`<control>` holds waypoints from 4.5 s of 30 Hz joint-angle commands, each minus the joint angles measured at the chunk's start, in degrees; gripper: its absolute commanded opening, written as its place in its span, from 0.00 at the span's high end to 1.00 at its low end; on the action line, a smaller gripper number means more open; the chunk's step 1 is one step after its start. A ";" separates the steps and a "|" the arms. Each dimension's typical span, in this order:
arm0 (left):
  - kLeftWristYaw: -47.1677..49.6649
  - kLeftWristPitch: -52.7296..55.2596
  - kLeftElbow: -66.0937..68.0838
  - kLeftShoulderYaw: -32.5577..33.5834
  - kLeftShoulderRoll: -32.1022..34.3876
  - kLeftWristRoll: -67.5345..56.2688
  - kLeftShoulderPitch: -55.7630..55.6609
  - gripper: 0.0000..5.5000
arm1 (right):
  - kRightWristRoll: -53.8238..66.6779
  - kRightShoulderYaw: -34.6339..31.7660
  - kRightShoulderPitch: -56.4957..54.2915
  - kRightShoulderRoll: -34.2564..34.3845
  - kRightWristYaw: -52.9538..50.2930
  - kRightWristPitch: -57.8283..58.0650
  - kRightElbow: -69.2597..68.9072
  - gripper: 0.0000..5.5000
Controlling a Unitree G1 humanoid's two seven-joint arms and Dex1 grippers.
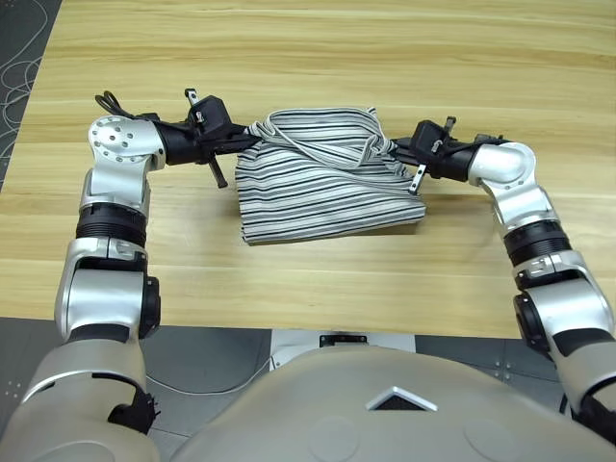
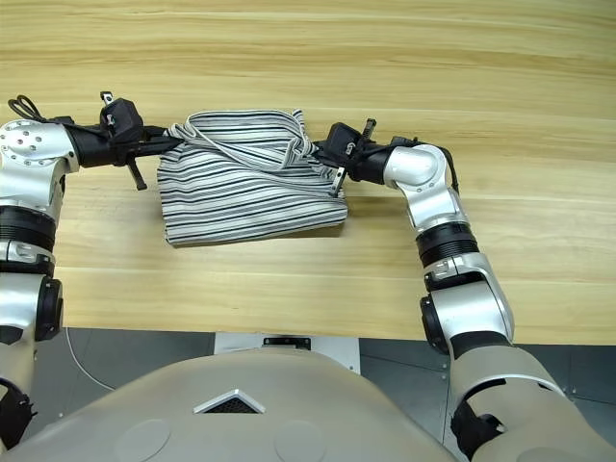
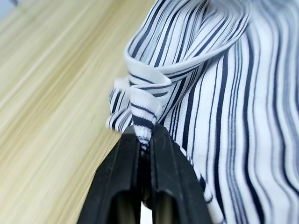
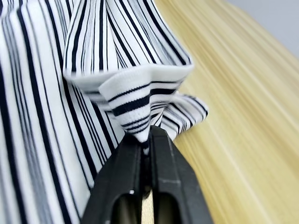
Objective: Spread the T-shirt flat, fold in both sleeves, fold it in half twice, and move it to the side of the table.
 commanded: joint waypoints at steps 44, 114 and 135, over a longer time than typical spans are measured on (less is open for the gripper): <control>9.09 2.53 -2.96 8.54 -4.69 -3.87 -0.99 0.67 | -9.83 -4.34 -9.04 9.60 -41.47 -3.08 11.99 0.63; 27.54 2.73 -8.68 -9.61 -9.88 15.98 8.05 0.67 | -13.78 4.14 4.98 -0.21 -15.28 9.22 -7.42 0.63; 17.64 39.40 -66.94 -2.99 -7.42 8.00 15.93 0.67 | -9.61 -2.12 4.09 -5.18 -13.58 12.40 -22.11 0.63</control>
